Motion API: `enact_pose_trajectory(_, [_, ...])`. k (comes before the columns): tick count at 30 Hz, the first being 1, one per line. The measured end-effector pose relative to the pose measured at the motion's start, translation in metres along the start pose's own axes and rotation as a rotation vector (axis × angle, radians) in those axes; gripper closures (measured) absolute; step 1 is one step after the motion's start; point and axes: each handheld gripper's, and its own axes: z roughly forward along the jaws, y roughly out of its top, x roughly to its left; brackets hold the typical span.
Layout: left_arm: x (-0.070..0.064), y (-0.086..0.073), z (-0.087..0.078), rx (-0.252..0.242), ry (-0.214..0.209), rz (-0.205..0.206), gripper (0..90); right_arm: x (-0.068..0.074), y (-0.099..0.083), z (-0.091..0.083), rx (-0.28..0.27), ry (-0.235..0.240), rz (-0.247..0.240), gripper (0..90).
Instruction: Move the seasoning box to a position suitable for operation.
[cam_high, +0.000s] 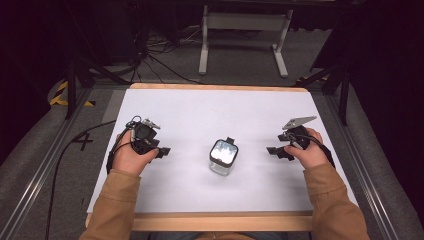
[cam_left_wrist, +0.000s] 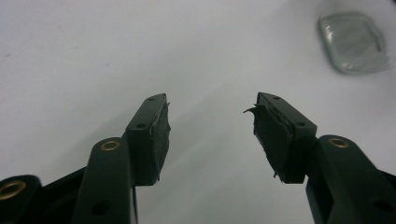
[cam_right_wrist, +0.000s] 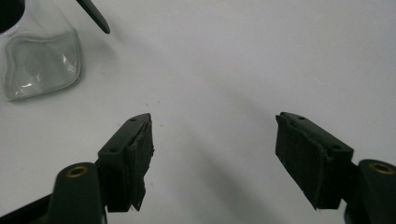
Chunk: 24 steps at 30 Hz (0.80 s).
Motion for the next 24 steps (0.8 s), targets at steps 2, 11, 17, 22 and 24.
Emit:
enact_pose_trajectory(2, [-0.001,0.002,0.001,-0.027,-0.021,0.000,50.2,0.001,-0.001,0.002,0.009,0.000,-0.004,26.9])
enact_pose_trajectory(11, [-0.018,0.016,0.003,-0.098,-0.074,0.075,58.8,0.000,-0.013,0.000,0.064,-0.013,-0.006,22.7])
enact_pose_trajectory(17, [-0.033,0.026,0.017,-0.117,-0.113,0.122,56.5,0.009,-0.017,-0.004,0.022,0.027,-0.037,37.6])
enact_pose_trajectory(22, [-0.042,0.036,0.031,-0.092,-0.158,0.162,56.6,0.017,-0.021,-0.010,0.017,0.075,-0.020,48.9])
enact_pose_trajectory(24, [-0.044,0.038,0.037,-0.081,-0.197,0.162,58.8,0.018,-0.024,-0.011,0.020,0.079,-0.027,52.1])
